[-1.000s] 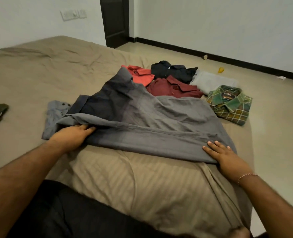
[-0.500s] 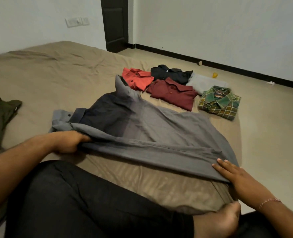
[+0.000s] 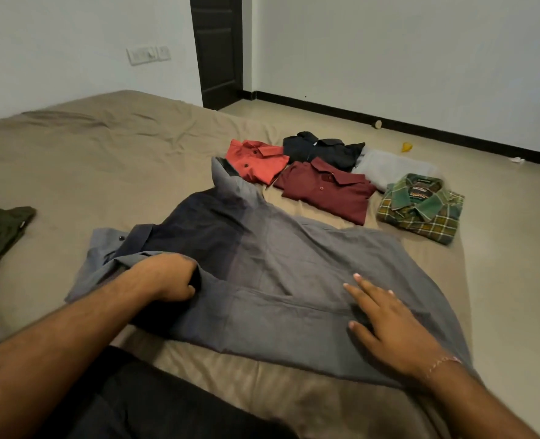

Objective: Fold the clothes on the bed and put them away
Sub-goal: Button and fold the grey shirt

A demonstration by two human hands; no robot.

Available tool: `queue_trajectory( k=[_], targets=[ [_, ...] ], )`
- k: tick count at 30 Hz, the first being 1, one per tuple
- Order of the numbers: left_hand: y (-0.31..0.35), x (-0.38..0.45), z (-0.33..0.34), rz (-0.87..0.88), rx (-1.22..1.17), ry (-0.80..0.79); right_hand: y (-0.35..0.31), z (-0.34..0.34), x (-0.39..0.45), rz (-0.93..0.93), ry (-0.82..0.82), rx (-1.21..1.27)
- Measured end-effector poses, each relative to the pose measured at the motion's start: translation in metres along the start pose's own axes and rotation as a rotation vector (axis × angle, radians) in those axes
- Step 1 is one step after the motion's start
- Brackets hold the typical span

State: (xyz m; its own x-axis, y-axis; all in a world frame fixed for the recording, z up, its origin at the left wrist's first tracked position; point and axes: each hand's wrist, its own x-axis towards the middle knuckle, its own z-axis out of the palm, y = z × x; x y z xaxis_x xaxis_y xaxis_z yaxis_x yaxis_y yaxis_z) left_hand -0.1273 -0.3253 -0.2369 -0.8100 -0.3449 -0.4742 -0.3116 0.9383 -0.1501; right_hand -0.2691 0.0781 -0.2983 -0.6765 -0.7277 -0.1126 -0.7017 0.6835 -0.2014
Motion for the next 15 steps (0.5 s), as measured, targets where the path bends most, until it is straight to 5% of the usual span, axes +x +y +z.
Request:
queue_trajectory(
  k=[5, 10, 15],
  targets=[
    [0.01, 0.024, -0.057, -0.098, -0.061, -0.197, 0.018, 0.003, 0.062, 0.072, 0.155, 0.102],
    [0.033, 0.112, -0.104, 0.159, 0.065, 0.384, 0.06, -0.009, 0.158, 0.137, 0.428, 0.19],
    [0.077, 0.202, -0.107, 0.458, -0.053, 0.223, 0.095, 0.004, 0.225, 0.104, 0.247, 0.071]
  ],
)
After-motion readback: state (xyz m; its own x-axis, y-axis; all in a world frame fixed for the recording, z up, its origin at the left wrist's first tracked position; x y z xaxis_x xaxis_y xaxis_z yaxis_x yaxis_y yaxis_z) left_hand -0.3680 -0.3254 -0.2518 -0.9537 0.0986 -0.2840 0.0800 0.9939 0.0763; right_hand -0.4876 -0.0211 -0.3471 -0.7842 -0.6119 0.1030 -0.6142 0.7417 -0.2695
